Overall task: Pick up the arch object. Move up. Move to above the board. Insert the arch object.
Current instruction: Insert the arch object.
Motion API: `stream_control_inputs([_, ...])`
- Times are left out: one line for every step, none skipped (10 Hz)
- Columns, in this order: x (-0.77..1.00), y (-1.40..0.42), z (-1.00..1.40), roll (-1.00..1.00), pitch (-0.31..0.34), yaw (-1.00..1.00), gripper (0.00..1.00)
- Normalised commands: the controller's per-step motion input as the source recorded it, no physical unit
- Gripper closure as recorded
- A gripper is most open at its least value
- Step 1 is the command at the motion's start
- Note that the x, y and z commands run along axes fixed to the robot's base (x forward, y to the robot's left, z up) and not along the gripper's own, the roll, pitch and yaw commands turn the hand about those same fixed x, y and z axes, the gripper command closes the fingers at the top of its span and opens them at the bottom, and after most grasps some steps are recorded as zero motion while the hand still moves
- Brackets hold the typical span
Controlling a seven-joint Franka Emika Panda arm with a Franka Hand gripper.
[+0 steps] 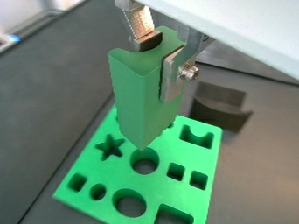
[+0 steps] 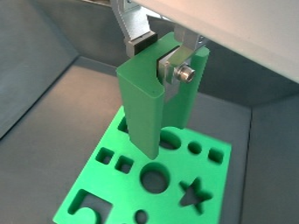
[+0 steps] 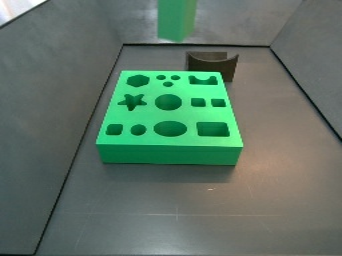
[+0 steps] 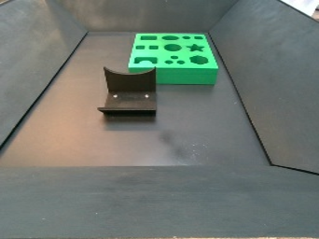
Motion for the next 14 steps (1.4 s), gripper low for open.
stream_control_inputs([0.4, 0.35, -0.57, 0.02, 0.079, -0.66, 1.0])
stream_control_inputs([0.37, 0.51, -0.57, 0.0, 0.091, -0.5, 1.0])
stream_control_inputs([0.33, 0.6, -0.6, 0.0, 0.107, -0.41, 1.0])
stream_control_inputs([0.29, 0.58, -0.55, 0.0, 0.107, -0.43, 1.0])
stream_control_inputs([0.31, 0.44, -0.46, 0.0, 0.084, -0.58, 1.0])
stream_control_inputs([0.3, 0.27, -0.37, 0.0, 0.051, -0.76, 1.0])
stream_control_inputs([0.22, 0.2, -0.3, 0.0, 0.013, -0.84, 1.0])
stream_control_inputs([0.23, 0.18, -0.28, 0.0, 0.006, -0.85, 1.0])
stream_control_inputs([0.22, 0.19, -0.29, 0.0, 0.007, -0.85, 1.0])
stream_control_inputs([0.2, 0.17, -0.28, 0.0, 0.003, -0.86, 1.0])
stream_control_inputs([0.19, 0.17, -0.29, 0.0, 0.006, -0.86, 1.0])
stream_control_inputs([0.19, 0.16, -0.28, 0.0, 0.003, -0.87, 1.0])
stream_control_inputs([0.09, 0.04, -0.21, 0.0, 0.0, -0.99, 1.0])
stream_control_inputs([0.01, 0.0, -0.19, 0.0, 0.0, -1.0, 1.0])
